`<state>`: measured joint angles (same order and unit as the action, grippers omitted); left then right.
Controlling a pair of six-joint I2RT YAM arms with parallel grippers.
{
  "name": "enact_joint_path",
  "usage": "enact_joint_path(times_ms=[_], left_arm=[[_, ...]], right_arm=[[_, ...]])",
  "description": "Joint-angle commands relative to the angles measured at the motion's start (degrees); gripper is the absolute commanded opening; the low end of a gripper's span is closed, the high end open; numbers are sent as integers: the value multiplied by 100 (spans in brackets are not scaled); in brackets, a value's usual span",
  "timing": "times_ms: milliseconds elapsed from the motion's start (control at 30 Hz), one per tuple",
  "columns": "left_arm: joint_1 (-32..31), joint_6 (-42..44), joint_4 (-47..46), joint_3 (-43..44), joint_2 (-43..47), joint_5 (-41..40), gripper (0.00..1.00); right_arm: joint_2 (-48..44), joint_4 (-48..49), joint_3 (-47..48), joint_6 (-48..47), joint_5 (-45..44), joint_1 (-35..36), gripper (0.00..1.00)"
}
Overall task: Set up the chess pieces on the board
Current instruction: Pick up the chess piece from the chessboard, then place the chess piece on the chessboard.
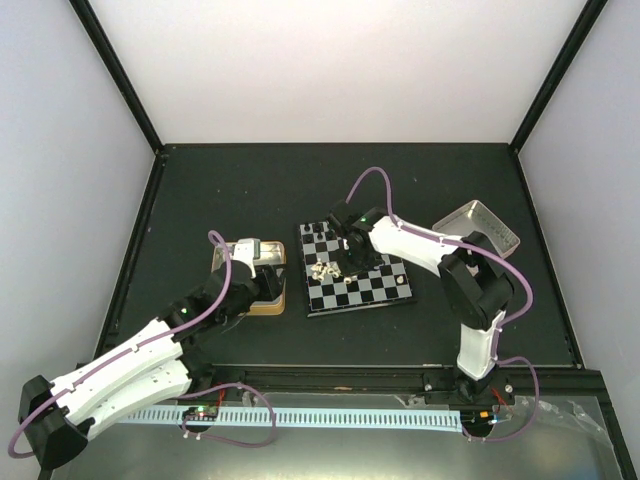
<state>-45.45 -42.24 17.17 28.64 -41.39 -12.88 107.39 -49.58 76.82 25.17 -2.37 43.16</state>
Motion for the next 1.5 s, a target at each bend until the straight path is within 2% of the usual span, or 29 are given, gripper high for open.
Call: enact_joint_path(times_ms=[0, 167, 367, 500, 700, 1033, 1467], left_arm=[[-33, -7, -36, 23, -19, -127, 52], [-25, -18, -39, 27, -27, -113, 52], [-27, -18, -32, 45, -21, -127, 52], [-25, -20, 12, 45, 5, -93, 52], [-28, -25, 137, 49, 80, 47, 52], [-25, 44, 347, 23, 393, 471, 53], [-25, 49, 320, 45, 435, 629, 54]], right_arm=[[97, -122, 149, -111, 57, 37, 13], [122, -155, 141, -150, 91, 43, 22], [84, -101, 112, -162, 68, 43, 5], [-261, 116, -88, -53, -98, 39, 2], [-1078, 287, -490, 198, -399, 30, 1], [-1988, 374, -1804, 721, -991, -141, 2], [-1693, 910, -2166, 750, -1020, -279, 2]])
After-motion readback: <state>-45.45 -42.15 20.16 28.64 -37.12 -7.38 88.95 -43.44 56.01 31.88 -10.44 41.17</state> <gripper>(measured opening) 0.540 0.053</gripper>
